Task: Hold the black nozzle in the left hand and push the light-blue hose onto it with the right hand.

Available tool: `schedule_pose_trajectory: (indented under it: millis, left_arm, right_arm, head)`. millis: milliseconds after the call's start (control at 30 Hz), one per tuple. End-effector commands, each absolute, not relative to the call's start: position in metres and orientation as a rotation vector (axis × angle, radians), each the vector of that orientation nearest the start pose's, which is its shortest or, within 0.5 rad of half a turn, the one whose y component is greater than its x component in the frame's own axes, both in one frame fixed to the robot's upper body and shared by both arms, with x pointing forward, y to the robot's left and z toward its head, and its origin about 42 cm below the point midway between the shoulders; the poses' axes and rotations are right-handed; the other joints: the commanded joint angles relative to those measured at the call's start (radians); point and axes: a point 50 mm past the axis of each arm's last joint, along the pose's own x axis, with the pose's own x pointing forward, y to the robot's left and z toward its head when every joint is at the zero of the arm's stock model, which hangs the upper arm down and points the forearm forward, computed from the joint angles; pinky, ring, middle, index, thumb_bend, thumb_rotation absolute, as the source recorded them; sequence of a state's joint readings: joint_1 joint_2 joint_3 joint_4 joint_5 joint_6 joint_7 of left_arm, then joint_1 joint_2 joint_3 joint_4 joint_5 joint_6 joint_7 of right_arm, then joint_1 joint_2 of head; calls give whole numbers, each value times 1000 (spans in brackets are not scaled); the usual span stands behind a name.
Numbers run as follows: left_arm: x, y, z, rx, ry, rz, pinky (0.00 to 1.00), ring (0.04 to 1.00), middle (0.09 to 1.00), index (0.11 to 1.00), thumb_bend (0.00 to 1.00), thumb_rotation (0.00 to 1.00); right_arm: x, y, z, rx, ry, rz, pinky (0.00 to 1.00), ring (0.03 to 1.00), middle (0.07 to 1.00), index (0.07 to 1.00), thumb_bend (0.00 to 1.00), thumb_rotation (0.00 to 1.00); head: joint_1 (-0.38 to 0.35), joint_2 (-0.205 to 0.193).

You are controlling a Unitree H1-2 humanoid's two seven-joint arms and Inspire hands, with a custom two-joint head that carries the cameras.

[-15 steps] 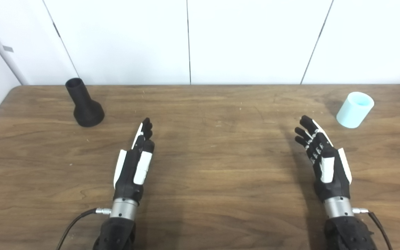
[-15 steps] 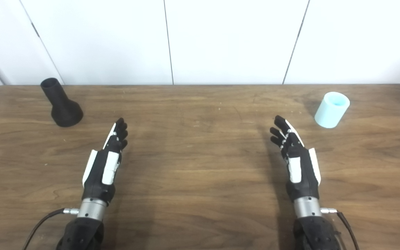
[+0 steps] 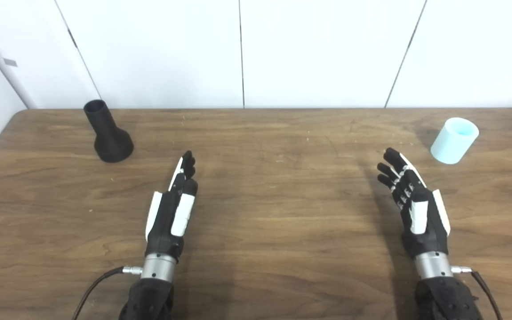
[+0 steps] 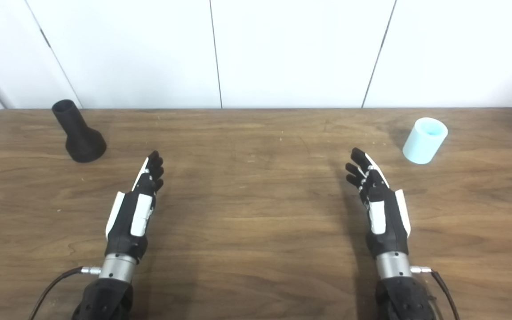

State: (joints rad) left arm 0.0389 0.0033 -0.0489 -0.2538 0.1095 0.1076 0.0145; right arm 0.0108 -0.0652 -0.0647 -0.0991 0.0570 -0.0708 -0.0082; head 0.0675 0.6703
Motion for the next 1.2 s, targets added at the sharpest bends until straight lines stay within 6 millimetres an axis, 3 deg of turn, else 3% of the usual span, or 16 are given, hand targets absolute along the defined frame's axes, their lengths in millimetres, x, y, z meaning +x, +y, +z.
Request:
schedule_pose_trajectory:
  millis: [0, 367, 400, 533, 633, 867, 1167]
  left_arm:
    - [272, 199, 165, 104, -187, -20, 1000, 1000, 1000, 1000, 993, 1000]
    - [272, 195, 161, 105, -185, -22, 1000, 1000, 1000, 1000, 975, 1000]
    - [272, 192, 160, 105, -184, -23, 1000, 1000, 1000, 1000, 975, 1000]
    - [272, 184, 154, 100, -182, -27, 1000, 1000, 1000, 1000, 983, 1000]
    - [272, 180, 152, 98, -184, -28, 1000, 1000, 1000, 1000, 976, 1000]
    - [271, 171, 141, 107, -208, -28, 1000, 1000, 1000, 1000, 914, 1000]
    - [271, 167, 127, 113, -214, -18, 1000, 1000, 1000, 1000, 937, 1000]
  right_arm:
    - [282, -249, 135, -10, -204, -63, 856, 879, 910, 881, 783, 1000]
    - [281, -256, 130, -14, -203, -64, 855, 876, 907, 879, 782, 1000]
    - [282, -259, 128, -15, -202, -64, 855, 877, 908, 881, 779, 1000]
    - [281, -269, 123, -18, -199, -65, 853, 876, 909, 887, 740, 1000]
    - [281, -274, 119, -19, -198, -66, 850, 875, 909, 888, 719, 1000]
    - [279, -287, 105, -33, -194, -64, 858, 877, 907, 888, 713, 1000]
    - [277, -292, 93, -34, -188, -60, 856, 876, 904, 888, 730, 1000]
  head:
    - [2, 1]
    - [46, -27]
    - [92, -48]
    - [125, -71]
    - [129, -76]
    - [179, -139]
    - [201, -206]
